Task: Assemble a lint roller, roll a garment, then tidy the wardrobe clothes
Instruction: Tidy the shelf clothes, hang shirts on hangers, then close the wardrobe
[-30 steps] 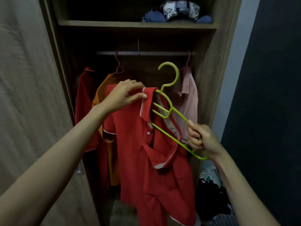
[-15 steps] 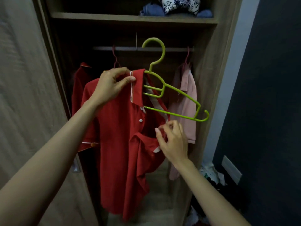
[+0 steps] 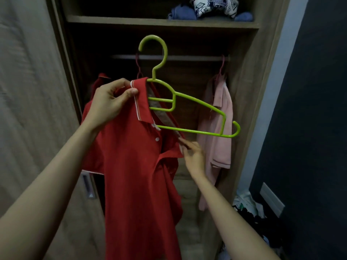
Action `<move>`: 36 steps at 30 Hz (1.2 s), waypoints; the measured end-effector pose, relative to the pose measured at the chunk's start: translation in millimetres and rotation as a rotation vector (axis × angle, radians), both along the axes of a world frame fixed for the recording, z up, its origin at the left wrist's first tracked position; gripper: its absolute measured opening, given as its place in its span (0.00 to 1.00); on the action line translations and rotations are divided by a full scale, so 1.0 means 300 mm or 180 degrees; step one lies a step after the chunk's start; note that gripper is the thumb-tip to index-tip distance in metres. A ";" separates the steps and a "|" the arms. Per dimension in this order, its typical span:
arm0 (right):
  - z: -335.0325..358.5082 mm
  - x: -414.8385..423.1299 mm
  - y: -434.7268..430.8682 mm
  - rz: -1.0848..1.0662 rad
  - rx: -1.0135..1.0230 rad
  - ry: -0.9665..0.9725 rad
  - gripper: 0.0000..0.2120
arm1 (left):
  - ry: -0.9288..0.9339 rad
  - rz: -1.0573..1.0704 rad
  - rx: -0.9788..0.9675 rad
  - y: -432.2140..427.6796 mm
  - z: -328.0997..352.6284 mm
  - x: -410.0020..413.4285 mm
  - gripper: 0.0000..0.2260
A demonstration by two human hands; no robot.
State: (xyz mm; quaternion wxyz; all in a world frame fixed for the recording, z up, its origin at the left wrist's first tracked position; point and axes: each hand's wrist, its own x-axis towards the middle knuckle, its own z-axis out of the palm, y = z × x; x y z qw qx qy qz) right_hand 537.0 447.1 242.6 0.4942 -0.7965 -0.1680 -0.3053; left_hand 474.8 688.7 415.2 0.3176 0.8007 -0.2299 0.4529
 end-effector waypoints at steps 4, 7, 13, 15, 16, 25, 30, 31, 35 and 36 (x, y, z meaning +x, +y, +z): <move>0.048 0.004 -0.070 -0.0024 0.0263 0.0072 0.17 | -0.0032 0.0299 0.0037 0.105 -0.028 -0.026 0.07; 0.098 0.022 -0.127 -0.0022 0.0100 -0.0126 0.14 | -0.0126 0.0575 0.0127 0.166 -0.043 -0.045 0.05; 0.205 0.048 -0.211 -0.0026 -0.0070 -0.0364 0.15 | -0.0207 0.1131 0.0452 0.210 -0.049 -0.047 0.14; 0.248 0.039 -0.223 -0.0166 -0.0047 -0.0554 0.15 | -0.0250 0.1254 0.0770 0.210 -0.057 -0.051 0.15; 0.268 0.028 -0.224 -0.0236 -0.0020 -0.0679 0.14 | -0.0234 0.1321 0.0905 0.210 -0.063 -0.050 0.16; 0.345 -0.104 -0.135 0.0488 0.0002 -0.1197 0.14 | 0.0054 0.0866 -0.0408 0.146 -0.091 -0.011 0.09; 0.363 -0.022 -0.160 -0.0185 -0.1086 -0.0773 0.24 | 0.0088 0.0486 -0.0447 0.128 -0.081 -0.007 0.05; 0.363 -0.012 -0.155 -0.0162 -0.1215 -0.0817 0.23 | 0.0094 0.0444 -0.0420 0.121 -0.079 -0.004 0.04; 0.381 -0.028 -0.108 -0.0193 -0.1416 -0.1275 0.20 | 0.0075 0.0419 -0.0212 0.073 -0.077 0.013 0.10; 0.384 -0.036 -0.096 -0.0202 -0.1483 -0.1334 0.21 | 0.0079 0.0377 -0.0178 0.060 -0.074 0.017 0.11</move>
